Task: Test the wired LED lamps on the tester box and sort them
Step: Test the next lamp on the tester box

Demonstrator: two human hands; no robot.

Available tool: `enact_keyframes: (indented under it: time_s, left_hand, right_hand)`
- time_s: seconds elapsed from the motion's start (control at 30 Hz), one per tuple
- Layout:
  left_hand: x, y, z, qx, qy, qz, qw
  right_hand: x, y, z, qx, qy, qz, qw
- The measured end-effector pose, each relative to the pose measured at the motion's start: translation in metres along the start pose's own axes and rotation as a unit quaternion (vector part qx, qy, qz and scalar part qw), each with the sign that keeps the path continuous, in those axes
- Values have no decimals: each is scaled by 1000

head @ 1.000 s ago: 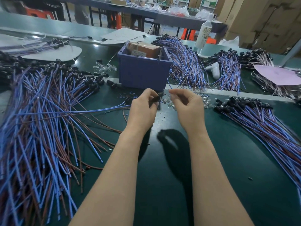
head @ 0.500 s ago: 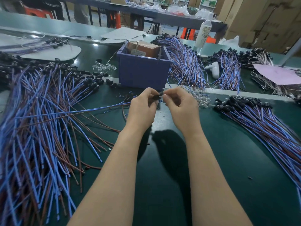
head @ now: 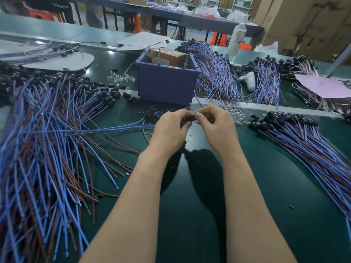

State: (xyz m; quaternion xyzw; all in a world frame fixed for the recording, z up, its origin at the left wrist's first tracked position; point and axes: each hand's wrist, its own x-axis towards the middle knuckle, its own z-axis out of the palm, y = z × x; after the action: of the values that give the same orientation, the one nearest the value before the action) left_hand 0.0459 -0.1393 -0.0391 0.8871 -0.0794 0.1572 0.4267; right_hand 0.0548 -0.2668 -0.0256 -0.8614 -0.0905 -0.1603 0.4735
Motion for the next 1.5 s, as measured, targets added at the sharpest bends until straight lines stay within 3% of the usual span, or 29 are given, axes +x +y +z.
enact_keyframes:
  time_s: [0.3,0.53,0.8,1.03,1.33,1.5]
  left_hand:
    - [-1,-2,2,79,-46,-34,995]
    - [-2,1,-2,-19,-56,-17,998]
    - [-3,3,-3,-14,-39,12,999]
    - [0,5,0,-48,-33,-6,998]
    - [-1,2,0,0,-23,6,1000]
    - [1,9,3,20,20,-12,1000]
  right_hand:
    - [2,10,-4,-42,-33,28,998]
    - [1,9,-5,111,-38,55,992]
    - [0,8,1,146,-36,72,986]
    - [-1,9,4,318,-23,166,933]
    - [-2,10,14,327,-12,188,926]
    - [-2,4,10,253,-20,133,958]
